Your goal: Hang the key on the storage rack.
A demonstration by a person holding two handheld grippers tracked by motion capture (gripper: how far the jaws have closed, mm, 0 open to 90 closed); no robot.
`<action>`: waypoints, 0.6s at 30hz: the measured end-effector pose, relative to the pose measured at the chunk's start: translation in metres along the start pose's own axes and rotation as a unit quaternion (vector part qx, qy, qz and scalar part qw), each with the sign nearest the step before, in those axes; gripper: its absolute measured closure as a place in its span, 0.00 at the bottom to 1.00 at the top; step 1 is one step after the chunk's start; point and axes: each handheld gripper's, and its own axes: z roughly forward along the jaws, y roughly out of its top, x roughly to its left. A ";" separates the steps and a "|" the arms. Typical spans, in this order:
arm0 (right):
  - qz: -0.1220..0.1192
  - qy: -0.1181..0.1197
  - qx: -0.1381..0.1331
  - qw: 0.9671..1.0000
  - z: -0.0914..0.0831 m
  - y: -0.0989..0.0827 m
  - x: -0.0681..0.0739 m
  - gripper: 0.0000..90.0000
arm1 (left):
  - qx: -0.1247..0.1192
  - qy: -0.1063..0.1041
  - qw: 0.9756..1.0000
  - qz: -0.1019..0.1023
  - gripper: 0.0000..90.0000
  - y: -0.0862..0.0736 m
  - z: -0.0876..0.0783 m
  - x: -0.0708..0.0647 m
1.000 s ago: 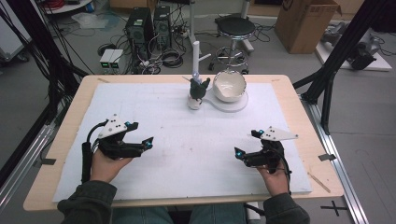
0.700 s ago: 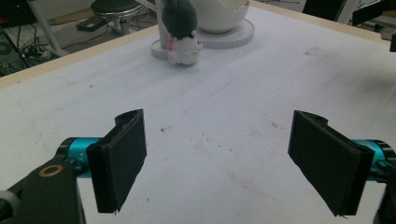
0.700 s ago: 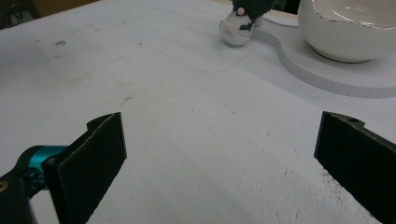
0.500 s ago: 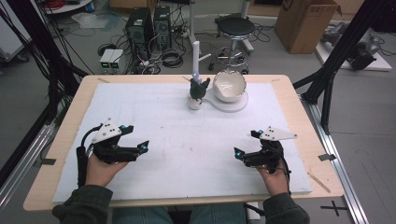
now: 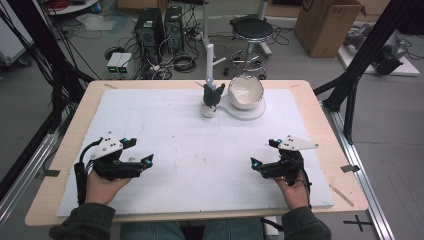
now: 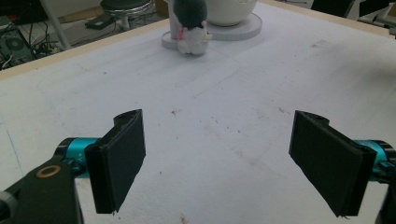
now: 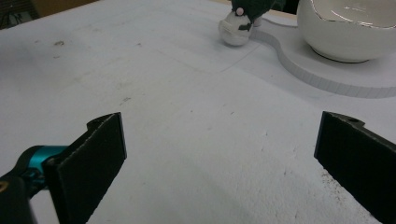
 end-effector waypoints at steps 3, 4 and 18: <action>-0.002 0.000 0.001 1.000 0.000 0.000 0.000 0.02 | 0.000 0.003 1.000 -0.002 0.21 -0.003 -0.003 0.000; -0.001 0.000 0.002 1.000 0.000 0.000 0.000 0.02 | 0.000 0.003 1.000 -0.001 0.21 -0.004 -0.004 0.000; -0.002 -0.002 0.003 1.000 0.001 0.000 0.000 0.02 | 0.009 0.010 1.000 0.002 0.21 -0.017 -0.016 0.000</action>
